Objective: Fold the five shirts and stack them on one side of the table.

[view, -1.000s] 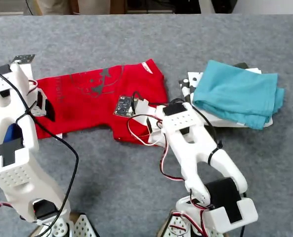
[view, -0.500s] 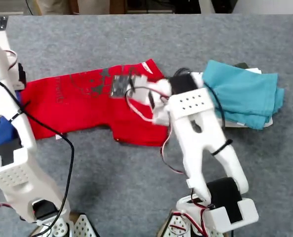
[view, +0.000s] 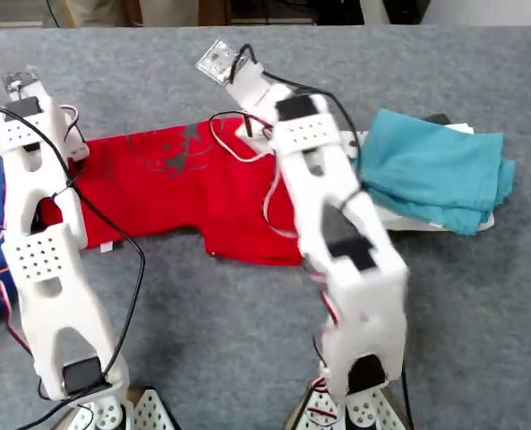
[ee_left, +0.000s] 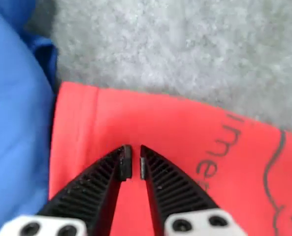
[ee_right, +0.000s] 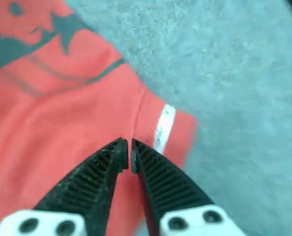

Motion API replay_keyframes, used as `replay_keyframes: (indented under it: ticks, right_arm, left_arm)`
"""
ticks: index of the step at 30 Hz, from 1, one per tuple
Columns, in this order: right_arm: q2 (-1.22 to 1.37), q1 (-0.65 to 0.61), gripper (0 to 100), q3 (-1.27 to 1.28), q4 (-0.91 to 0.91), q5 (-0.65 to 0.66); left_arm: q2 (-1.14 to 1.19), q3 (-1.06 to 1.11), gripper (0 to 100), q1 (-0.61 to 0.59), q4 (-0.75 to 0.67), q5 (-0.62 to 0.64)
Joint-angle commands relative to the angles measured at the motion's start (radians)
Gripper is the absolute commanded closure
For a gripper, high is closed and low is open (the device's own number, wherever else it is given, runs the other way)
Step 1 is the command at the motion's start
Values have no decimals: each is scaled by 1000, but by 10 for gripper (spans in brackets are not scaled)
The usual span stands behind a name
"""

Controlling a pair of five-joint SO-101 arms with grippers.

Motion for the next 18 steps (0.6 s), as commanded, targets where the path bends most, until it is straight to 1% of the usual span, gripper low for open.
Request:
replay_keyframes:
  ticks: [1,3,6,8,9,12,16,18]
  right_arm:
    - [303,62,961,-410,100,-80]
    - [441,104,961,-634,215,-81]
    - [611,143,961,-978,351,-66]
    - [707,153,959,-1161,428,-37]
    - [740,150,959,-1208,456,-17]
    - [723,130,961,-1175,489,43]
    - [641,107,961,-1190,529,43]
    - [579,99,961,-1191,562,44]
  left_arm:
    - [62,-144,955,-26,31,23]
    - [108,-212,955,-54,71,37]
    - [165,-285,955,-84,84,84]
    - [193,-328,956,-91,84,91]
    - [200,-351,957,-91,94,91]
    - [220,-414,981,-83,121,87]
    - [209,-505,982,-52,172,80]
    - [209,-595,982,-34,229,78]
